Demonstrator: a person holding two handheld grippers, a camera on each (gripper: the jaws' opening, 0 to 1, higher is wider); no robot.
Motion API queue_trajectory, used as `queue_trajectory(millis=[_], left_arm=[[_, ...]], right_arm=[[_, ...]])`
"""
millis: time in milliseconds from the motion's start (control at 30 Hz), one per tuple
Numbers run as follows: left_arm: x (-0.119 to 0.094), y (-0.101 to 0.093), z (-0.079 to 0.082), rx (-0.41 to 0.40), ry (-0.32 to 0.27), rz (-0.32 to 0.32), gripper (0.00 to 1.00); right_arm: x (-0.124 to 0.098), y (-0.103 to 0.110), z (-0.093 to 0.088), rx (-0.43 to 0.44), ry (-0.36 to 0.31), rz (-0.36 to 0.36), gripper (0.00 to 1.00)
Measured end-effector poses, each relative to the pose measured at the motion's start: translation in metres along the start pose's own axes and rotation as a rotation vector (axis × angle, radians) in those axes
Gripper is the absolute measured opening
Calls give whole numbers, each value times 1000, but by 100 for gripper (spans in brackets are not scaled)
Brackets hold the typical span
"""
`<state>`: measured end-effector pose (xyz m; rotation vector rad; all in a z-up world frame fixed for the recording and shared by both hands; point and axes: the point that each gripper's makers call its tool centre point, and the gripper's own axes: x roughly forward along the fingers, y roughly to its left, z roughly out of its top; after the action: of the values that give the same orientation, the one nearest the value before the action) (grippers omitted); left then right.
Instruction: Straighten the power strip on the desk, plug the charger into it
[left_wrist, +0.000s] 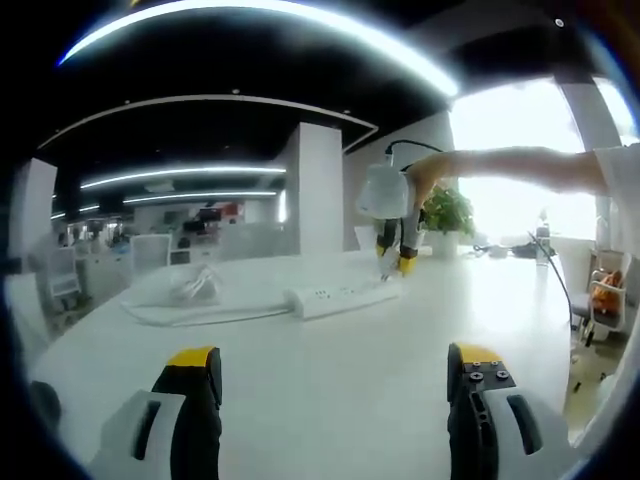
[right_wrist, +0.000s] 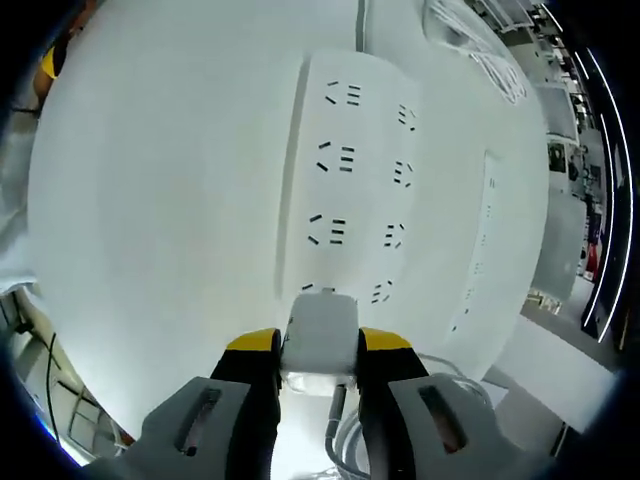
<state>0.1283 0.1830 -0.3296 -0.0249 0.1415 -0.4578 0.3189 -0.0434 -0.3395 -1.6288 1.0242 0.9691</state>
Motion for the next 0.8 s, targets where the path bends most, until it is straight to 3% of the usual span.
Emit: queue_trajectory(millis=[400, 800], left_arm=[[-2, 3, -2, -6, -1, 7, 96], [0, 2, -3, -11, 3, 3, 96]], right_arm=[[3, 0, -6, -18, 77, 1, 28], [2, -3, 0, -7, 128, 14, 28]])
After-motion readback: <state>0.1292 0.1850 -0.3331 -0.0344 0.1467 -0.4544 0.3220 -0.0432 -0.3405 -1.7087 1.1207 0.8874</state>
